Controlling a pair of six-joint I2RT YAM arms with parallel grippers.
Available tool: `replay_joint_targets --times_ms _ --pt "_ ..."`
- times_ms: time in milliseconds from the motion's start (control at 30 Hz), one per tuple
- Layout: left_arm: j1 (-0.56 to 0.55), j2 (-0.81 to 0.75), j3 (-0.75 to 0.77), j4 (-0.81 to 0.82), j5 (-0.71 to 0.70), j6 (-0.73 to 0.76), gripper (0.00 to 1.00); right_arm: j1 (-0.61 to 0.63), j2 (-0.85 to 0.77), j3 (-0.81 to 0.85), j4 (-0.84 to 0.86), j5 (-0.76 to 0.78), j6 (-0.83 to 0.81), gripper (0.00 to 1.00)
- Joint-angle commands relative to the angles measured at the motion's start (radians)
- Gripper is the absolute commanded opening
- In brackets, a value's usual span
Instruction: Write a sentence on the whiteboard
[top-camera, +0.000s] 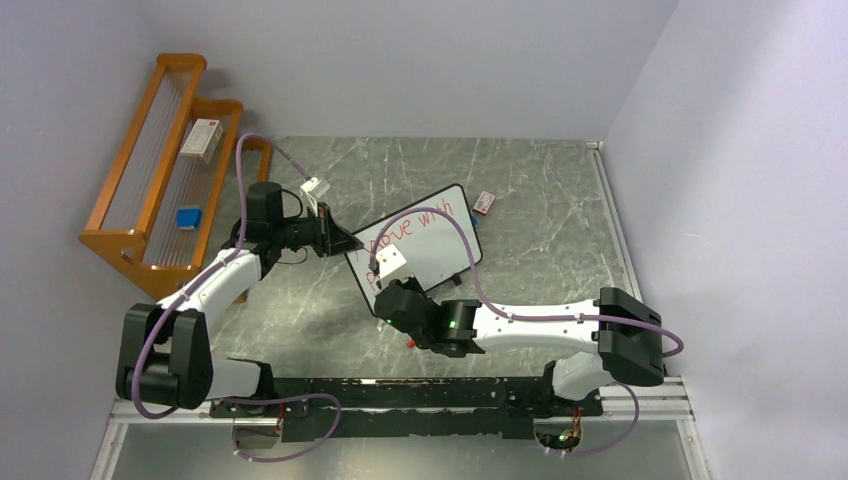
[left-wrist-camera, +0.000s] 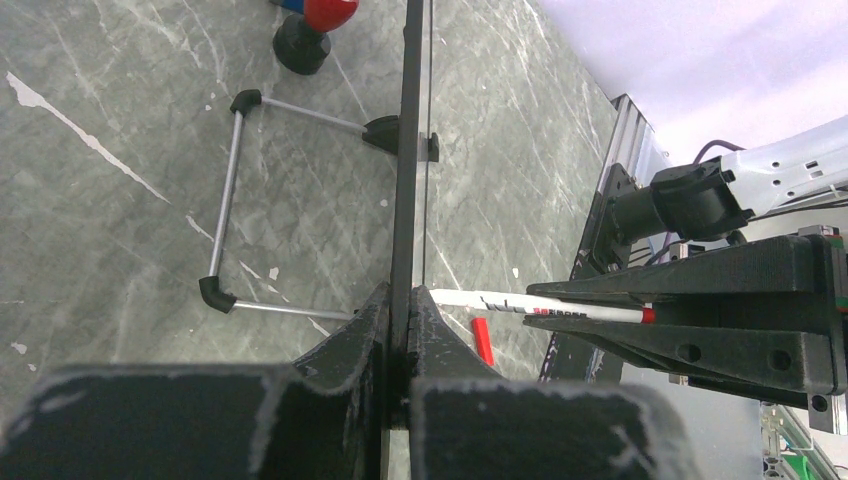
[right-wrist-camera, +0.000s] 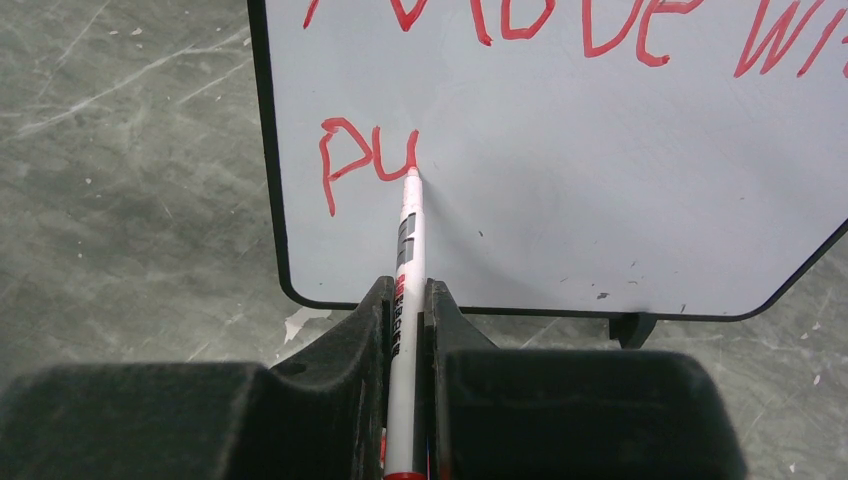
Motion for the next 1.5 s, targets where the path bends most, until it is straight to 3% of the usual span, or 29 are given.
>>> replay_joint_targets --times_ms 0,700,1000,1467 --pt "0.0 0.024 -0.005 -0.092 -0.05 0.03 0.05 -0.009 -0.013 -0.023 -0.018 0.004 0.023 0.0" --pt "0.001 0.024 -0.004 -0.098 -0.052 0.032 0.05 -0.007 -0.032 -0.021 -0.013 0.032 0.007 0.0" --pt "0.0 0.024 -0.004 -0.098 -0.052 0.032 0.05 -0.01 -0.085 -0.024 0.064 -0.01 -0.031 0.0" --pt "0.0 0.027 -0.004 -0.095 -0.046 0.032 0.05 -0.033 -0.036 -0.005 0.084 -0.01 -0.043 0.0"
